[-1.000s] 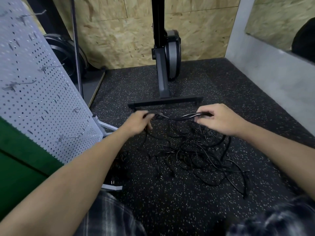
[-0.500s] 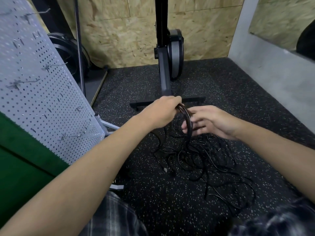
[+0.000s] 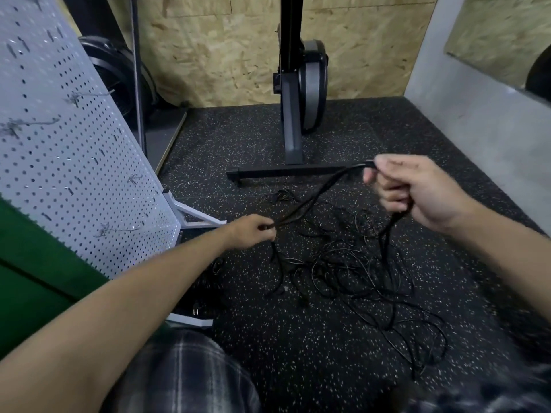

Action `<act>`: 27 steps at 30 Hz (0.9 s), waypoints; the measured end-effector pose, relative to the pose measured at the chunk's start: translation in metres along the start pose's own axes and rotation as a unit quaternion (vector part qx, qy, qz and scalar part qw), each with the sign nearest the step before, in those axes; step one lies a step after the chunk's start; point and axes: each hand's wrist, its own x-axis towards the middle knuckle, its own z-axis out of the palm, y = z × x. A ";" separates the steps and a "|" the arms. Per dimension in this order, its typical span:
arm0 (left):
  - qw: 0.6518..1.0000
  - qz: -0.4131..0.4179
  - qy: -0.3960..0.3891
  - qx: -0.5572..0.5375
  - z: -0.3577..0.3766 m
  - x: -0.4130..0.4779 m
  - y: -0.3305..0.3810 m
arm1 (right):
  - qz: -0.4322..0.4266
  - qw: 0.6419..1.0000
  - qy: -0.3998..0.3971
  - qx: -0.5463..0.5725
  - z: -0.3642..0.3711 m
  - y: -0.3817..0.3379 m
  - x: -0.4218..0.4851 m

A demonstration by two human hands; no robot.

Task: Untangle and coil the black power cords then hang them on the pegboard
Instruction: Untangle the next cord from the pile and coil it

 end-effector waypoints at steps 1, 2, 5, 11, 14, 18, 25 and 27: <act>0.999 -0.012 0.018 -0.036 0.004 0.001 -0.009 | 0.000 1.000 -0.003 -0.019 -0.005 0.001 0.001; 0.997 -0.026 0.036 -0.059 0.008 0.002 -0.015 | 0.003 0.997 -0.016 -0.074 -0.009 0.004 0.001; 0.996 -0.038 0.053 -0.062 0.014 0.011 -0.025 | 0.037 0.959 -0.071 -0.273 -0.014 0.025 0.003; 0.999 0.011 0.051 0.001 -0.007 0.027 -0.003 | 0.158 0.844 -0.105 -0.501 -0.022 0.060 0.011; 0.996 0.042 0.052 0.068 -0.021 0.027 0.034 | 0.184 0.798 -0.125 -0.560 -0.015 0.065 0.010; 0.982 0.103 0.038 0.153 -0.028 0.017 0.098 | 0.100 0.872 -0.091 -0.471 0.015 0.053 0.010; 0.973 0.170 0.109 0.110 -0.037 -0.016 0.154 | 0.051 0.960 -0.030 -0.274 0.033 0.044 0.019; 0.979 0.152 0.104 0.085 -0.037 -0.023 0.150 | 0.067 0.985 -0.051 -0.148 0.036 0.037 0.016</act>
